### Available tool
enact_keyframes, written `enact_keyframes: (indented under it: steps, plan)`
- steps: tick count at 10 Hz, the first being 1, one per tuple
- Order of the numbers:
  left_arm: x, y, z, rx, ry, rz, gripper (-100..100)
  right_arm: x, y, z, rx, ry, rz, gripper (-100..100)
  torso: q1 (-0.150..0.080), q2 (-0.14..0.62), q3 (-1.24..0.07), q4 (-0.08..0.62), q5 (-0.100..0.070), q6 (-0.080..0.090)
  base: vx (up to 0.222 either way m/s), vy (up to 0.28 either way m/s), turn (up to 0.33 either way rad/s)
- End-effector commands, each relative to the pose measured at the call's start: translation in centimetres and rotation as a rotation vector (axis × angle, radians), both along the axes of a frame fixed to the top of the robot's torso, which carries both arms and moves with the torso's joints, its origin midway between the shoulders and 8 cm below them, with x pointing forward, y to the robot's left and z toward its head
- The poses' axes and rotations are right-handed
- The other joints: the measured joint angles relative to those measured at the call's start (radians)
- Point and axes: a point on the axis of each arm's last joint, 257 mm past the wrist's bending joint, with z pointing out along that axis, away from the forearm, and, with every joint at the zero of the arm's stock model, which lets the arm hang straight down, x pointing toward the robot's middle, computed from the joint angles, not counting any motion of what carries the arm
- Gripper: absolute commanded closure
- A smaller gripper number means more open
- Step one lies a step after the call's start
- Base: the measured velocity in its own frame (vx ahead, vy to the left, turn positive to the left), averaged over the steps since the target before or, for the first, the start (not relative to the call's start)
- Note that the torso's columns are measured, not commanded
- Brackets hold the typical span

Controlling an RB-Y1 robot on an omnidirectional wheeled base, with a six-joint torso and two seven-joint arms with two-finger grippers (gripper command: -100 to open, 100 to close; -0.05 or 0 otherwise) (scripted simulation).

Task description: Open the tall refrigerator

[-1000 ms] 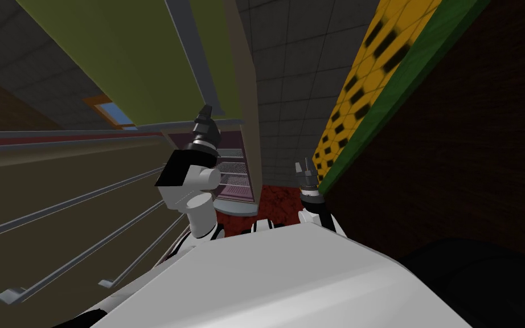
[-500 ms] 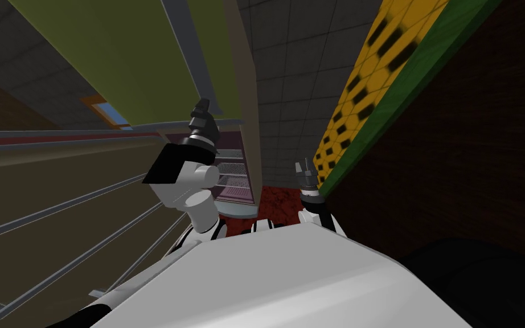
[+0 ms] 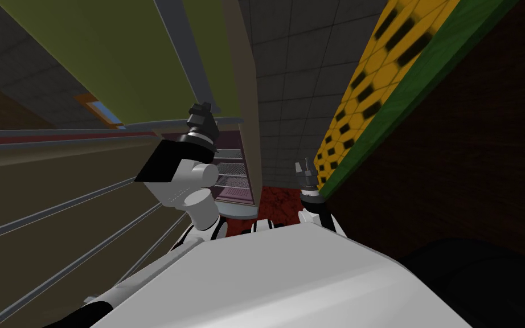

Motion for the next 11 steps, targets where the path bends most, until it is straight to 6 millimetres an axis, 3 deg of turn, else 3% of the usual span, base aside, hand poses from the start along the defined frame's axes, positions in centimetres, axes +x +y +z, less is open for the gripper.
enact_keyframes:
  steps: [1, 5, 6, 11]
  plan:
    - [0.5, 0.2, -0.9, 0.0, -0.002, -0.001, 100, 0.0, 0.0, 0.0, 0.0, 0.0, 0.0, 0, 0.002, -0.005, -0.003, -0.003, 0.001, 0.0, -0.074, 0.003, 0.0]
    - [0.9, 0.3, -1.7, -0.001, -0.001, -0.001, 100, 0.0, 0.0, 0.0, 0.0, 0.0, 0.0, 0, 0.0, -0.005, -0.003, -0.001, 0.0, 0.0, -0.045, -0.001, 0.002]
    - [1.0, 0.3, -1.2, 0.017, -0.003, 0.003, -100, 0.0, 0.0, 0.0, 0.0, 0.0, 0.0, 0, 0.0, -0.005, -0.003, -0.001, 0.0, 0.0, -0.005, 0.018, -0.005]
    - [1.7, -0.3, 0.3, -0.018, 0.025, -0.04, -100, 0.0, 0.0, 0.0, 0.0, 0.0, 0.0, 0, 0.0, -0.004, -0.002, -0.001, 0.0, 0.0, 0.001, 0.054, -0.009]
